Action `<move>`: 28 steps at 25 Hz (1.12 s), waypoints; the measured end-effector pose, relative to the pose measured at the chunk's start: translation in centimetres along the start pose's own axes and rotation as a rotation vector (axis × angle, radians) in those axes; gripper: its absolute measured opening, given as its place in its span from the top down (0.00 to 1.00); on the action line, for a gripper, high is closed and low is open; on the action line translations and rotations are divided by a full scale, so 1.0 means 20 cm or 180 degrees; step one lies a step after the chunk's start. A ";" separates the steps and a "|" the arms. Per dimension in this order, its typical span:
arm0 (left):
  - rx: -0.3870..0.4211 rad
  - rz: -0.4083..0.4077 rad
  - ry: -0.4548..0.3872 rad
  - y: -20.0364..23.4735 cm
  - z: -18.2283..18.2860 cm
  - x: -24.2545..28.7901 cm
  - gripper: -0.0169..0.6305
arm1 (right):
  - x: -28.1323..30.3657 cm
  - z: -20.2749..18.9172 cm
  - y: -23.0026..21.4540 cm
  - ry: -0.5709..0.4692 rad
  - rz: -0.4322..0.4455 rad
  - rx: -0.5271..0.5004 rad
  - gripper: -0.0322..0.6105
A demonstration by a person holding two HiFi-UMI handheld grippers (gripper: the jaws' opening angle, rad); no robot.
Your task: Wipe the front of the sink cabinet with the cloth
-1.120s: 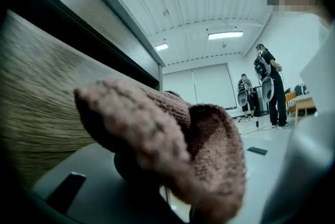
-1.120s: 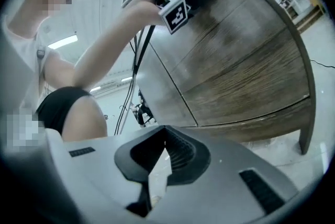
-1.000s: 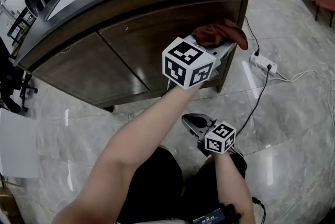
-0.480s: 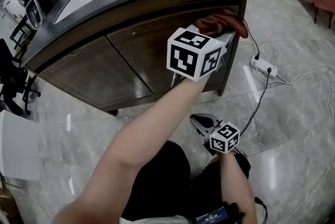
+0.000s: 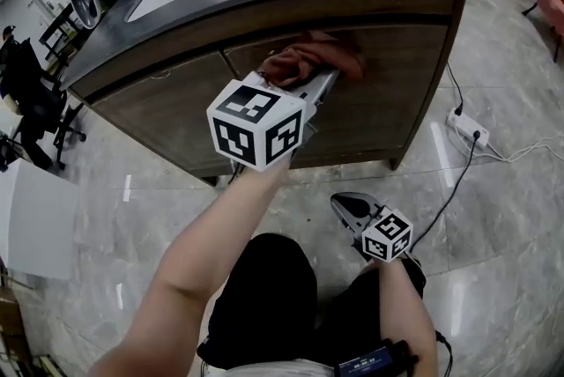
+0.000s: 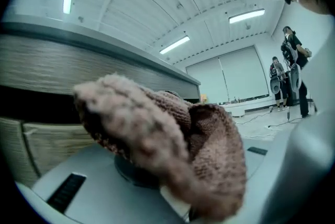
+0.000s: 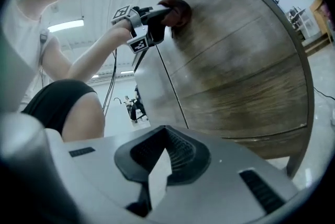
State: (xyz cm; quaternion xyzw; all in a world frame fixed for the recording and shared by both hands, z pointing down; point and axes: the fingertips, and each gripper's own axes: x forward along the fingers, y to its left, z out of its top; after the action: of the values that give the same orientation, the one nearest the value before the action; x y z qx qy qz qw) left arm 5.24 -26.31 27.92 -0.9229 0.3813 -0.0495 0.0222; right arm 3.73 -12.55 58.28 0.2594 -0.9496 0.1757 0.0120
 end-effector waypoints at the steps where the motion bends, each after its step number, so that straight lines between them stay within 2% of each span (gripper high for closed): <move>1: -0.0007 0.0085 0.0000 0.06 -0.01 -0.07 0.79 | 0.04 0.02 0.02 -0.0003 0.0029 -0.0078 0.93; 6: -0.0096 0.0546 0.0016 0.36 -0.07 -0.41 0.79 | 0.20 0.21 0.15 -0.0054 0.0315 -0.0365 0.93; 9: -0.0103 0.0668 0.0010 0.47 -0.09 -0.56 0.79 | 0.27 0.37 0.27 -0.0135 0.0515 -0.0537 0.93; 11: -0.0090 0.0600 -0.0049 0.49 -0.08 -0.59 0.79 | 0.30 0.51 0.34 -0.0192 0.0616 -0.0658 0.93; 14: -0.0096 0.0334 -0.0120 0.46 -0.02 -0.61 0.79 | 0.33 0.76 0.44 -0.0294 0.0700 -0.0735 0.93; 16: -0.0192 0.0134 -0.0136 0.44 0.03 -0.64 0.79 | 0.33 0.94 0.49 -0.0362 0.0705 -0.0715 0.93; 18: -0.0249 0.0017 -0.0143 0.44 0.09 -0.67 0.79 | 0.32 1.10 0.52 -0.0385 0.0631 -0.0645 0.93; 21: -0.0279 -0.0014 -0.0057 0.49 0.16 -0.76 0.79 | 0.32 1.27 0.57 -0.0345 0.0483 -0.0494 0.93; 26: -0.0653 -0.0134 0.0148 0.47 0.27 -0.88 0.79 | 0.26 1.49 0.63 -0.0071 0.0327 -0.0177 0.93; 28: -0.0699 -0.0183 0.0245 0.44 0.36 -0.94 0.79 | 0.23 1.63 0.68 0.0020 0.0286 -0.0093 0.93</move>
State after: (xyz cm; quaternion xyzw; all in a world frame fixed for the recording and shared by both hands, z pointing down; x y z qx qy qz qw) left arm -13.39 -19.29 18.67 -0.9277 0.3583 -0.0434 -0.0951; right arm -4.78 -14.97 23.84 0.2157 -0.9627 0.1629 0.0109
